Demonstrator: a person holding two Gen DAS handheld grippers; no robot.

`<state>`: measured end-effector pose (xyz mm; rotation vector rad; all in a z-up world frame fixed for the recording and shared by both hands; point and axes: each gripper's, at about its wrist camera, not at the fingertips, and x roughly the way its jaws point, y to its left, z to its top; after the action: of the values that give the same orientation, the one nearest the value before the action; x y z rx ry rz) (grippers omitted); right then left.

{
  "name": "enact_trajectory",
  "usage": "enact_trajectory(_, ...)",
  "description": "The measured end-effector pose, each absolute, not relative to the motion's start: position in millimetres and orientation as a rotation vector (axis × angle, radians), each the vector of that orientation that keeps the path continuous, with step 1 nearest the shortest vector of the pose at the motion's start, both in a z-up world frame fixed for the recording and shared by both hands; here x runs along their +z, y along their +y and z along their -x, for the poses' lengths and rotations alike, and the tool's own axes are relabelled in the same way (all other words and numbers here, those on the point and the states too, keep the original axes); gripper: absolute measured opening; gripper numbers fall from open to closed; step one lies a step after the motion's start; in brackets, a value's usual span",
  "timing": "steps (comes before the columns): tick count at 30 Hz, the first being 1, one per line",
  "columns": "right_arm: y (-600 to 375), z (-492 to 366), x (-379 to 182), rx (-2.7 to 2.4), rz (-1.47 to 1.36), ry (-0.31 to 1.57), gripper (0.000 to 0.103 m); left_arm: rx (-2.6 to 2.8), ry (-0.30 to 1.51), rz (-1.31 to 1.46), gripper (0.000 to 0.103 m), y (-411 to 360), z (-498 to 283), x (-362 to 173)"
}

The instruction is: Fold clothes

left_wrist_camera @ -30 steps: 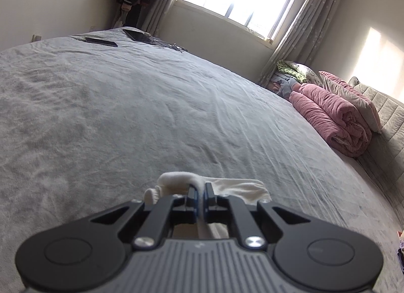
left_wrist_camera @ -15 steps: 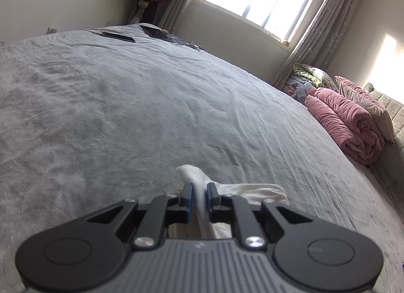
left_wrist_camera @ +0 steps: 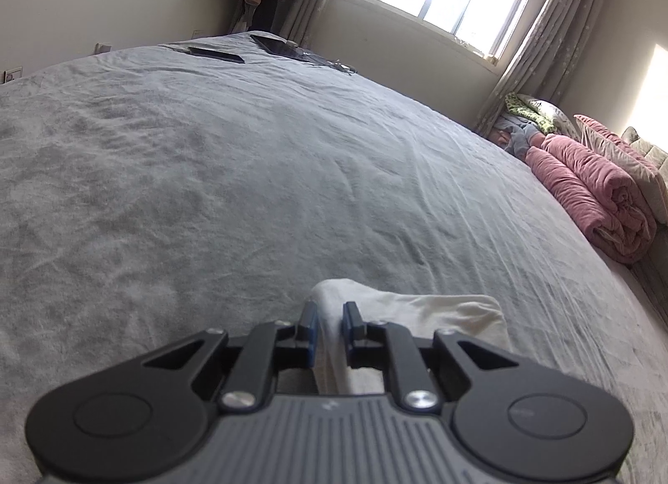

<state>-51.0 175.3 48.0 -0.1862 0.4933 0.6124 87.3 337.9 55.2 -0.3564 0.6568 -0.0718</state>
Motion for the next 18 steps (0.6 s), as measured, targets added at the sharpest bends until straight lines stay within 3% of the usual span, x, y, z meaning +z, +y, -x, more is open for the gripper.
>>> enact_trajectory(5,150,73,59,0.704,0.123,0.464,0.03,-0.07,0.622,0.363,0.012,340,-79,66)
enact_trajectory(14,63,53,72,0.537,-0.055,0.51,0.03,-0.183,0.591,0.257,0.012,303,-63,82)
enact_trajectory(18,59,24,51,0.528,0.0,0.63,0.03,-0.221,0.703,0.171,0.012,279,-66,69)
